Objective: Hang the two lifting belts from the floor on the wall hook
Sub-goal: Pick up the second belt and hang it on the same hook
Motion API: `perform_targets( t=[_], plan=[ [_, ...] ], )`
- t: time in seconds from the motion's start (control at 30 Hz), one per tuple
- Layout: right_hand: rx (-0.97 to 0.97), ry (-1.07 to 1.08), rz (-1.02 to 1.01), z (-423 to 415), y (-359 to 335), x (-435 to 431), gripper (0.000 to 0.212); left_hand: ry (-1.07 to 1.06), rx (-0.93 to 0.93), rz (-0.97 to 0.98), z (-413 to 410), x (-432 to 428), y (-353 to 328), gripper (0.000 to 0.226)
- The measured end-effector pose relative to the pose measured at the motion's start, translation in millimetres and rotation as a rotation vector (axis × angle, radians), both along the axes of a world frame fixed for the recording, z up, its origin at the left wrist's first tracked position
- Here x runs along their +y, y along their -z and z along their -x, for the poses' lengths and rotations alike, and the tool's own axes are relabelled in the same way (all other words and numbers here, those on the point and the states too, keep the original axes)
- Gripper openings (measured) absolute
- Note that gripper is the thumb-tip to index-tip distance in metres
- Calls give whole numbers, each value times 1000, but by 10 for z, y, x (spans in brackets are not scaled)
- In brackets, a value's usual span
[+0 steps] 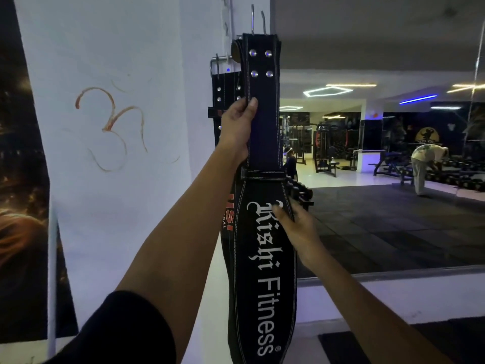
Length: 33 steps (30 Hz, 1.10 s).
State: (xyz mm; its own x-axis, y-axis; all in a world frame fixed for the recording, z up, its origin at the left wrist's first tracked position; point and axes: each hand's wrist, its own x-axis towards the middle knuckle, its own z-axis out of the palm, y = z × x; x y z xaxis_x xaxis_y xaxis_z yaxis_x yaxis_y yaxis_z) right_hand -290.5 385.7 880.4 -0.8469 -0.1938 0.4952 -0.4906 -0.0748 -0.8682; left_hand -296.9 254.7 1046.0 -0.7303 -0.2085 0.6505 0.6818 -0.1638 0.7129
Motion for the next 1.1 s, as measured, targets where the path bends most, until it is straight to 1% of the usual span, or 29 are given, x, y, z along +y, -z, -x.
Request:
perform_targets(
  t=[0.07, 0.13, 0.2, 0.27, 0.37, 0.43, 0.47, 0.63, 0.77, 0.93, 1.03, 1.07, 1.1],
  plan=[
    [-80, -12, 5, -14, 138, 15, 7, -11, -18, -23, 7, -24, -5, 42],
    [-71, -14, 16, -21, 39, -3, 3, -17, -13, -7, -8, -32, 2, 40],
    [-14, -49, 47, -14, -156, -8, 8, -7, 11, 7, -31, -30, -32, 36],
    [-8, -110, 63, 6, -203, -7, 14, -1, 30, 3, -77, -21, -99, 32],
    [-102, -151, -9, -30, 68, 44, 21, -7, 37, 7, -135, -22, -160, 31],
    [-169, -154, 20, -35, 223, 64, 20, -4, 43, 12, -159, -23, -155, 32],
    [-172, -138, 33, -36, 231, 60, 18, -1, 43, 12, -167, -21, -149, 33],
    [-75, 11, 131, 5, -128, -28, 2, 11, 41, -3, -197, 6, -121, 32],
    [27, 53, 231, -44, -553, -112, 24, -2, 38, 4, -199, 16, -62, 31],
    [181, 85, 165, -72, -1020, -222, 10, -40, -18, -13, -160, 36, 51, 42],
    [207, 167, 172, -75, -1292, -256, 15, -28, -47, -4, -132, 57, 143, 43],
    [199, 180, 186, -65, -1379, -266, 17, -18, -52, 6, -124, 56, 172, 39],
    [178, 180, 213, -60, -1467, -273, 23, -1, -48, 19, -134, 56, 200, 30]
  ],
)
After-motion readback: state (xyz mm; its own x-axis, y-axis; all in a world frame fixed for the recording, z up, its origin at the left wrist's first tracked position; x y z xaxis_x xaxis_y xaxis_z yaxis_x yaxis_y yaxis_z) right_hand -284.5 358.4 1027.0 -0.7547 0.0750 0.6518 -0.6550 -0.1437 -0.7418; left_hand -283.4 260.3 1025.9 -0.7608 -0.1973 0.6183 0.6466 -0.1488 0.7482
